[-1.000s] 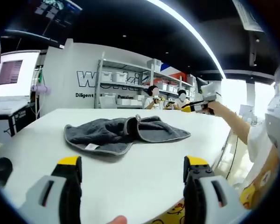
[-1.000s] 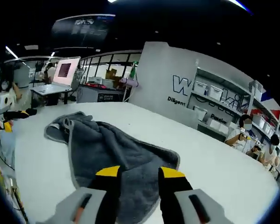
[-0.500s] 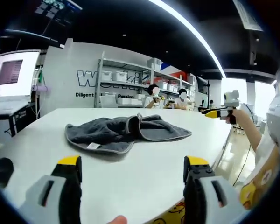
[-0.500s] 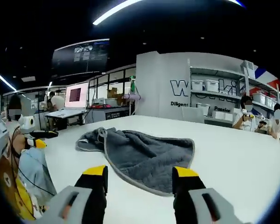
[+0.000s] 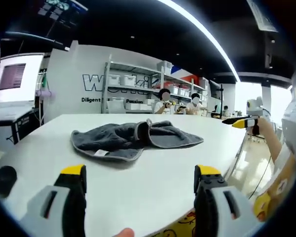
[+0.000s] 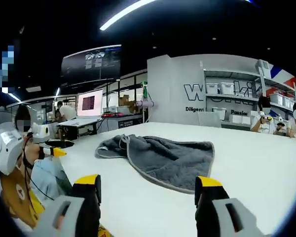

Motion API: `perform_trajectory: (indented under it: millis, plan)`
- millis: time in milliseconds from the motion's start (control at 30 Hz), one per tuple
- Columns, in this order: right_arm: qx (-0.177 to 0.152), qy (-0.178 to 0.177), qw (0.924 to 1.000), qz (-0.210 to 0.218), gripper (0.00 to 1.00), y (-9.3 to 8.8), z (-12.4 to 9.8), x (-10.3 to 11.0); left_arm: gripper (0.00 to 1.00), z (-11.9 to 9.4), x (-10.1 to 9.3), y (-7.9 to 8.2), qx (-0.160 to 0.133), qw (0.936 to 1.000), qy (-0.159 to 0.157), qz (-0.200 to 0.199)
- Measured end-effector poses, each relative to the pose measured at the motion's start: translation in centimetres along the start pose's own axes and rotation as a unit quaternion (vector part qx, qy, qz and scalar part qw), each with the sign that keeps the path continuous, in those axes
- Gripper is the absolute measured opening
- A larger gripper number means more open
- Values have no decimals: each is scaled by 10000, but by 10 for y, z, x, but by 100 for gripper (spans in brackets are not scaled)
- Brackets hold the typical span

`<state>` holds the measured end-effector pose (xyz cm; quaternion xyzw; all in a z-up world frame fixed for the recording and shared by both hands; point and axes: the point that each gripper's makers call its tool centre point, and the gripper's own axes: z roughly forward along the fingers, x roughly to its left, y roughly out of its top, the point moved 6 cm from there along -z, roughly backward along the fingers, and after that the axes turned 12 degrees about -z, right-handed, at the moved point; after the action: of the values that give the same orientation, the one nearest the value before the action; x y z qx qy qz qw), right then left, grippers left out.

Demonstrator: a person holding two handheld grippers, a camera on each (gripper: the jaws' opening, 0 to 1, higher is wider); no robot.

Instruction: Fold the towel on the table until its edges align and the towel forms a compact rectangular stack.

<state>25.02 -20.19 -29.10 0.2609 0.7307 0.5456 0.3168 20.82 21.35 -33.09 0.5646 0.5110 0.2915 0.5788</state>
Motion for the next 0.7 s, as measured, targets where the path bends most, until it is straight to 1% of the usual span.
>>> perform_trajectory:
  millis: [100,267,367,433,533,700]
  plan:
    - [-9,9,10000,26,85,0,-2,3,95,-1,0,0,-11,10000,13,-1]
    - [-32,-6,10000,67,94,0,-2,5,95,-2,0,0,-21,10000,21,9]
    - [-10,8,10000,54,96,-1,-1,6,95,-3,0,0,-18,10000,26,5]
    - [-21,-75,9999,149,99,-2,0,3,95,-4,1,0,-17,10000,46,5]
    - [4,-176,9997,150,99,-4,0,0,95,-5,3,0,-23,10000,64,-11]
    - [57,-218,9996,142,100,-6,2,-2,95,-6,5,0,-7,10000,98,3]
